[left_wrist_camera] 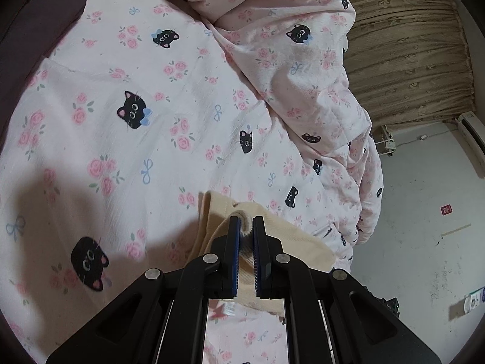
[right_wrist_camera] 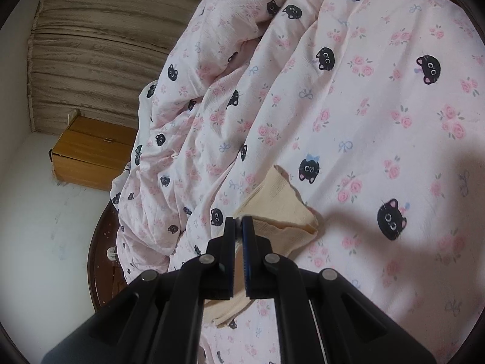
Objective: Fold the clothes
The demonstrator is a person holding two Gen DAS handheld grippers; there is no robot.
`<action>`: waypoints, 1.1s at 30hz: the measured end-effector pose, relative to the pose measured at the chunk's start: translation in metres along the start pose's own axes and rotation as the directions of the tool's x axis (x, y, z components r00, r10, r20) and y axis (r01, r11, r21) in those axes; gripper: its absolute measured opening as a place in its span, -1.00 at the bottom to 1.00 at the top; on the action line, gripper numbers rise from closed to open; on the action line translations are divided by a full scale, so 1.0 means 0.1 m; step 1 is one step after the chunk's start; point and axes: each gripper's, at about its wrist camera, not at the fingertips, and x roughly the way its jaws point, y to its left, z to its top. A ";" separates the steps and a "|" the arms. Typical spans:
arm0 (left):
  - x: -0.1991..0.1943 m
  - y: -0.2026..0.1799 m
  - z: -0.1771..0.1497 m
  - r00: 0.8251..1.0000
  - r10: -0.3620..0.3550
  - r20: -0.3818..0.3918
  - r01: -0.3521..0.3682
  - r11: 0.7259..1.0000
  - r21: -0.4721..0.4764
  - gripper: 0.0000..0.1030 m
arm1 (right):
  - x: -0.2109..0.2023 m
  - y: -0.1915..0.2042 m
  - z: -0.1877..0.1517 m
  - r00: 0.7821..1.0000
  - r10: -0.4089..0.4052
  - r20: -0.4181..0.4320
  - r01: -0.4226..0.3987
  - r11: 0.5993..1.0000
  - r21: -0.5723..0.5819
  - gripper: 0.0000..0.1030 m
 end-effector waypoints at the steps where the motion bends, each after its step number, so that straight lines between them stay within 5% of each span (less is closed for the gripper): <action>1: 0.01 0.00 0.01 1.000 0.002 -0.001 -0.002 1.000 0.002 -0.88 | 0.03 -0.01 0.02 1.000 -0.003 0.000 0.003 1.000 0.001 -0.91; 16: 0.27 0.20 0.05 0.999 0.042 -0.019 -0.043 0.998 -0.055 -0.88 | 0.69 -0.04 0.32 0.992 -0.115 -0.050 0.115 0.993 0.001 -0.90; 26: 0.23 0.42 0.14 0.998 0.008 0.058 0.002 0.986 -0.165 -0.63 | 1.03 -0.14 0.55 0.970 -0.238 -0.045 0.240 0.970 0.037 -0.83; 33: 0.06 0.30 0.18 0.995 -0.012 0.101 0.025 0.991 -0.128 -0.63 | 0.93 0.10 0.49 0.958 -0.285 -0.036 0.280 0.954 -0.106 -0.80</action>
